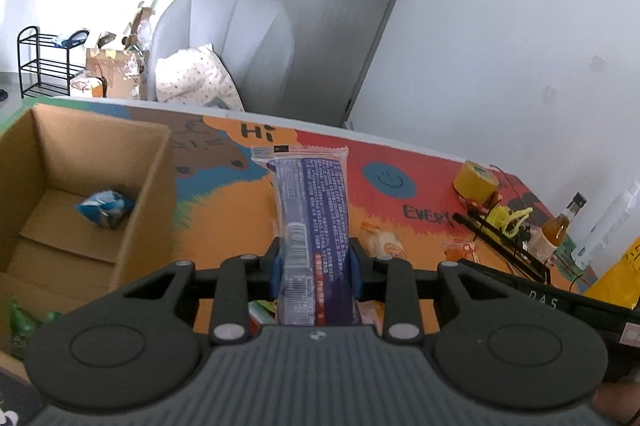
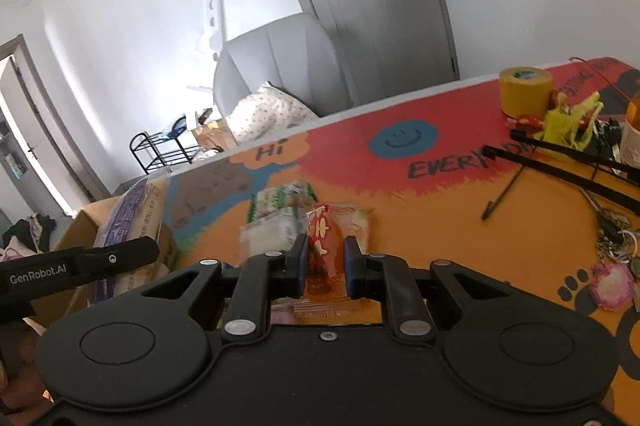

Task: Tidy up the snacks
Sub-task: 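Lift and carry the purple bar and red packet with both tools over the box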

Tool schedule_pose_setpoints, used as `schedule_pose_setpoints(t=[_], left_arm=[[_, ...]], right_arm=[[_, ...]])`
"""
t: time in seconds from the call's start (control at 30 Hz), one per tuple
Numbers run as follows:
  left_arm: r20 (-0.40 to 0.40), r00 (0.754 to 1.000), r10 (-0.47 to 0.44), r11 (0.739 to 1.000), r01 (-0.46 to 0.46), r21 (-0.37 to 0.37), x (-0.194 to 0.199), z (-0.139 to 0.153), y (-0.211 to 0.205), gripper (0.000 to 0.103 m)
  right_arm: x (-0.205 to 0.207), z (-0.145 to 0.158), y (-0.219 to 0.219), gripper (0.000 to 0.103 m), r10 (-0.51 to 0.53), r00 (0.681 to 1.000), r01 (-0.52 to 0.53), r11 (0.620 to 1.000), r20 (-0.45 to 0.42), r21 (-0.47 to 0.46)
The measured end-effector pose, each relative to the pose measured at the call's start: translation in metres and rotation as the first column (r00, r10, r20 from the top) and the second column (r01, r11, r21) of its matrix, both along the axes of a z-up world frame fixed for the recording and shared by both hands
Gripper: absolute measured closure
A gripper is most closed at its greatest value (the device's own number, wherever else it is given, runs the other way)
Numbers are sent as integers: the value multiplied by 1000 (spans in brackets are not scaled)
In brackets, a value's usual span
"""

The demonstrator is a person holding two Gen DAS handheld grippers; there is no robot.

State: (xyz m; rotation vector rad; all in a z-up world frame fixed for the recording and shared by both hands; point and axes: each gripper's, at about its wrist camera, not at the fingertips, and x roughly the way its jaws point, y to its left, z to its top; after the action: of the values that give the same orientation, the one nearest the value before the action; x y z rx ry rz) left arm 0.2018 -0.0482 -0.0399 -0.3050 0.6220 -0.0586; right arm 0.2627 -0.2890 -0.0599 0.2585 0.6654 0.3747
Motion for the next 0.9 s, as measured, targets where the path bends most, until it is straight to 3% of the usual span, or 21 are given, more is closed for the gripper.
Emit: schedule_pose_setpoints(t=[0.9], left_arm=[[85, 989, 124, 992, -124, -6, -35, 31, 66, 72]], right_arm=[[-6, 37, 68, 87, 118, 988, -119, 993, 100, 7]])
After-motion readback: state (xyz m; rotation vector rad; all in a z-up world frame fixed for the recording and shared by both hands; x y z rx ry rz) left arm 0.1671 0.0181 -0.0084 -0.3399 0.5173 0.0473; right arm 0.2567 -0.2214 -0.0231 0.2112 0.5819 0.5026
